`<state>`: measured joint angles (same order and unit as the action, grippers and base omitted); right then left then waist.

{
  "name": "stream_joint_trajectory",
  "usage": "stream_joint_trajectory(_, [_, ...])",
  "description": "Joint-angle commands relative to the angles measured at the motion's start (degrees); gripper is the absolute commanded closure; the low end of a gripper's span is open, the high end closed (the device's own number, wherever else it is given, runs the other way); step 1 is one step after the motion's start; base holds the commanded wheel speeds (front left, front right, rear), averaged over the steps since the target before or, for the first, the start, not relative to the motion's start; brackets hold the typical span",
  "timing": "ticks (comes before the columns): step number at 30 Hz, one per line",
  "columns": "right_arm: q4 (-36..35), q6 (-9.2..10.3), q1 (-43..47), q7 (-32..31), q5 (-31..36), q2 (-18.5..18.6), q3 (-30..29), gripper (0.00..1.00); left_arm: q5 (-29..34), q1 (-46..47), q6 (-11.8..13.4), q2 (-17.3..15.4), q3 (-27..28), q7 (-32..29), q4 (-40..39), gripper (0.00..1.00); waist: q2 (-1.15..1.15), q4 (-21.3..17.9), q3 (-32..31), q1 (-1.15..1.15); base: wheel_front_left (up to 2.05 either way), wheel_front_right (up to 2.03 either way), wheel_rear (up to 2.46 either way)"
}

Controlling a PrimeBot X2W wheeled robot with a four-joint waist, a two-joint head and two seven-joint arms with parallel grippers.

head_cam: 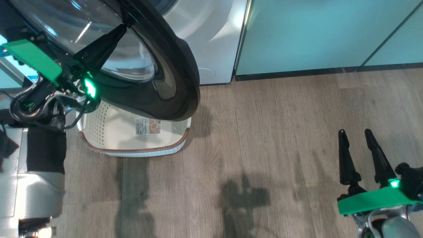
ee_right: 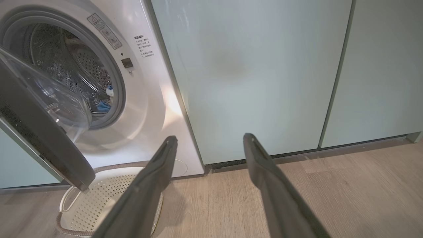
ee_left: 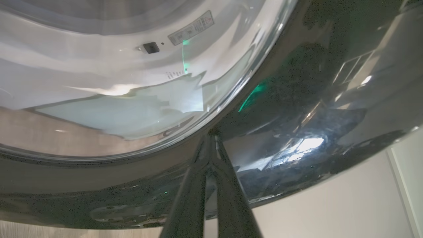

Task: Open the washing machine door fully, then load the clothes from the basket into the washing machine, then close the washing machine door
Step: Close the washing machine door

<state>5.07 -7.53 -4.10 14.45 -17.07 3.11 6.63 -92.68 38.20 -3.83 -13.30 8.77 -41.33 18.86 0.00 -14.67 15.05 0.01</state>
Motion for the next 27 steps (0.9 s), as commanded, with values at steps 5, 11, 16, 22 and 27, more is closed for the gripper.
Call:
stream_joint_trajectory(5, [-1.9, 0.04, -1.6, 0.5, -0.3, -0.2, 0.4, 0.00, -0.2, 2.4, -1.3, -1.8, 2.5, 0.3, -0.8, 1.00, 0.00, 0.4, 0.0, -0.01, 0.00, 0.00, 0.00])
stream_joint_trajectory(11, [-2.0, 0.04, -1.1, 0.5, 0.2, -0.2, -0.5, 0.00, -0.9, 0.7, -2.2, -1.4, 3.3, 0.0, -1.2, 1.00, 0.00, 2.1, -0.6, -0.01, 0.00, 0.00, 0.00])
stream_joint_trajectory(16, [-1.8, 0.04, -0.6, 0.5, 0.4, -0.2, -1.0, 0.00, -0.9, -2.1, -2.8, -0.7, 4.4, 1.0, -2.3, 1.00, 0.00, 3.7, -1.5, -0.01, 0.00, 0.00, 0.00])
stream_joint_trajectory(22, [-1.8, 0.04, 0.3, 0.5, 0.5, -0.2, -1.4, 0.00, -0.3, -7.1, -3.5, 0.8, 5.8, 2.9, -6.9, 0.00, 0.00, 5.3, -3.1, -0.01, 0.00, 0.00, 0.00])
stream_joint_trajectory(27, [-1.7, 0.04, 0.9, 0.5, 0.7, -0.2, -1.5, 0.00, 2.2, -10.4, -3.6, 2.1, 6.8, 6.3, -10.4, 0.00, 0.00, 6.4, -4.1, -0.01, 0.00, 0.00, 0.00])
